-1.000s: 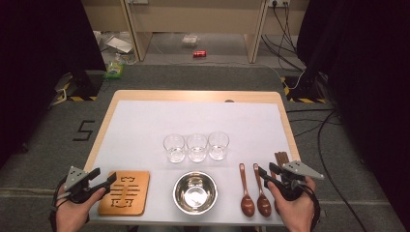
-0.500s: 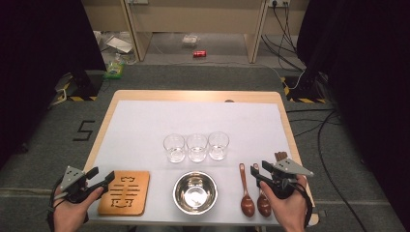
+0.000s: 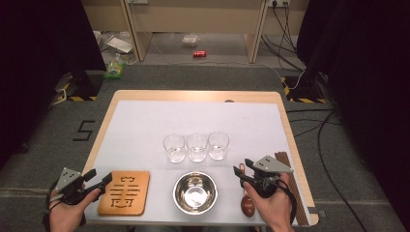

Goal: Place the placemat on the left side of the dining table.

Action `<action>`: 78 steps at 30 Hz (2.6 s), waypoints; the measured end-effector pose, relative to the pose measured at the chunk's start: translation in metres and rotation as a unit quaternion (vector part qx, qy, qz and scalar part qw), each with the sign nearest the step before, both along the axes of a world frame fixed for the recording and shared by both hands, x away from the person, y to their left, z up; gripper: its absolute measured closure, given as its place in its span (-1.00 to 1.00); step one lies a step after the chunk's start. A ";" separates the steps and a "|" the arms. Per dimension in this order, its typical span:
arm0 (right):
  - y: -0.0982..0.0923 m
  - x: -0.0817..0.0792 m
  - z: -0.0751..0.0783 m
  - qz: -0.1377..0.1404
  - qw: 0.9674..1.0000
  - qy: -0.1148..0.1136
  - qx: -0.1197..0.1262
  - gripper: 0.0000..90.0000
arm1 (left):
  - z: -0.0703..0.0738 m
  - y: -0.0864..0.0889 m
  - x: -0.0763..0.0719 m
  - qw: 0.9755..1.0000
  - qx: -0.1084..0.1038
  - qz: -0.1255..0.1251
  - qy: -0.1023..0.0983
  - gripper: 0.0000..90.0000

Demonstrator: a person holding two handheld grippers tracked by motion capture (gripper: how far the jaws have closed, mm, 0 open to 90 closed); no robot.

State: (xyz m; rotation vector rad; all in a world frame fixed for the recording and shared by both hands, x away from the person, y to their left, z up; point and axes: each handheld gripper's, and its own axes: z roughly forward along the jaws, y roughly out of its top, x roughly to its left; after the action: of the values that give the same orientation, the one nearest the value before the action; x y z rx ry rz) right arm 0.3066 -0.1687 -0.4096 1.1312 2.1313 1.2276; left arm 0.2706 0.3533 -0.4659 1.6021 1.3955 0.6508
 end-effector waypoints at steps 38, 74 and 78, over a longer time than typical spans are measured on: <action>0.166 0.001 -0.004 0.174 0.984 0.021 -0.013 0.02 | -0.003 0.003 -0.005 1.000 -0.015 0.001 0.010 -0.29; 0.254 -0.020 -0.025 0.245 0.966 0.075 -0.042 -0.09 | -0.006 0.004 -0.005 0.999 -0.020 -0.015 0.025 -0.32; 0.259 -0.022 -0.030 0.246 0.964 0.089 -0.052 -0.11 | -0.007 0.005 -0.004 0.999 -0.022 -0.018 0.026 -0.32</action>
State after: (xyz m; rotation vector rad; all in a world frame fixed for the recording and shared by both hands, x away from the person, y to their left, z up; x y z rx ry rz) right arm 0.2846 0.0904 -0.4401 0.7074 2.6884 1.2288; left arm 0.2664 0.3582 -0.4729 1.6151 1.4063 0.5574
